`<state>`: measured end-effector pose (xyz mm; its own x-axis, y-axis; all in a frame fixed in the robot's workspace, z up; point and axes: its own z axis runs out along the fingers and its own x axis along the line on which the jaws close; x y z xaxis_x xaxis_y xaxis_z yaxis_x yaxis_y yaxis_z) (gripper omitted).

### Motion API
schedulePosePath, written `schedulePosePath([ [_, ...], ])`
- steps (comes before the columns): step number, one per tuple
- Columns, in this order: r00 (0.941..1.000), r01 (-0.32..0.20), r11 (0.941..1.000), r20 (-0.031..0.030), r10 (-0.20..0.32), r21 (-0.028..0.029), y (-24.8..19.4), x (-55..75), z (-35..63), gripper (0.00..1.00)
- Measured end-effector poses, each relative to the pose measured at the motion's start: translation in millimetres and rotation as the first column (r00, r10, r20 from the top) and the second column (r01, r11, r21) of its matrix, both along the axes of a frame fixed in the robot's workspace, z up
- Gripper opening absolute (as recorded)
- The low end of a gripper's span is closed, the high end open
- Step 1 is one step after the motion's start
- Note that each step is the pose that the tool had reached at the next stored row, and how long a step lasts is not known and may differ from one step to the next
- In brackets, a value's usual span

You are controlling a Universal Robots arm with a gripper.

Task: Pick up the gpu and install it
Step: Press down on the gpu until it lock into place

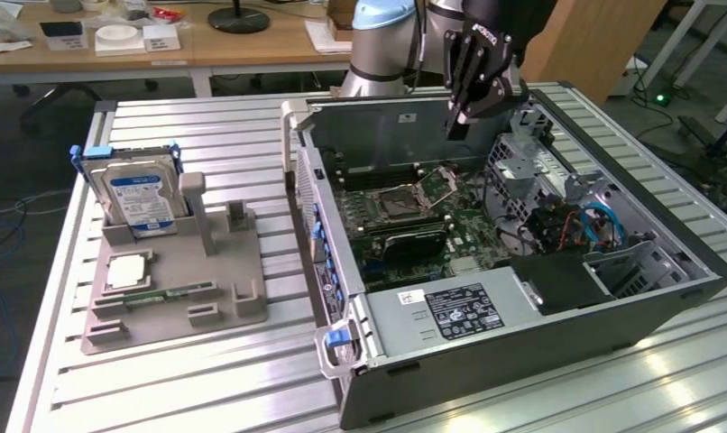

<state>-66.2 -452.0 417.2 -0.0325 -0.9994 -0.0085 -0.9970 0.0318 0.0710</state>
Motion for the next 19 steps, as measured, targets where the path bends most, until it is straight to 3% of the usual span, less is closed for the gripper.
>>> schedulePosePath([
  [13, 1.0, 0.0, 1.0, 0.0001, 0.0, -0.0003, 0.0, 0.0, 0.1, 0.11],
  [14, 1.0, 0.0, 1.0, 0.0019, 0.0, -0.0003, 0.0, -0.2, -0.1, 0.11],
  [17, 0.9999, -0.003, 1.0, 0.0162, 0.003, -0.0006, 0.1, -0.4, -1.7, 0.11],
  [19, 0.9998, -0.005, 1.0, 0.0215, 0.005, -0.0006, 0.0, -0.8, -4.1, 0.11],
])
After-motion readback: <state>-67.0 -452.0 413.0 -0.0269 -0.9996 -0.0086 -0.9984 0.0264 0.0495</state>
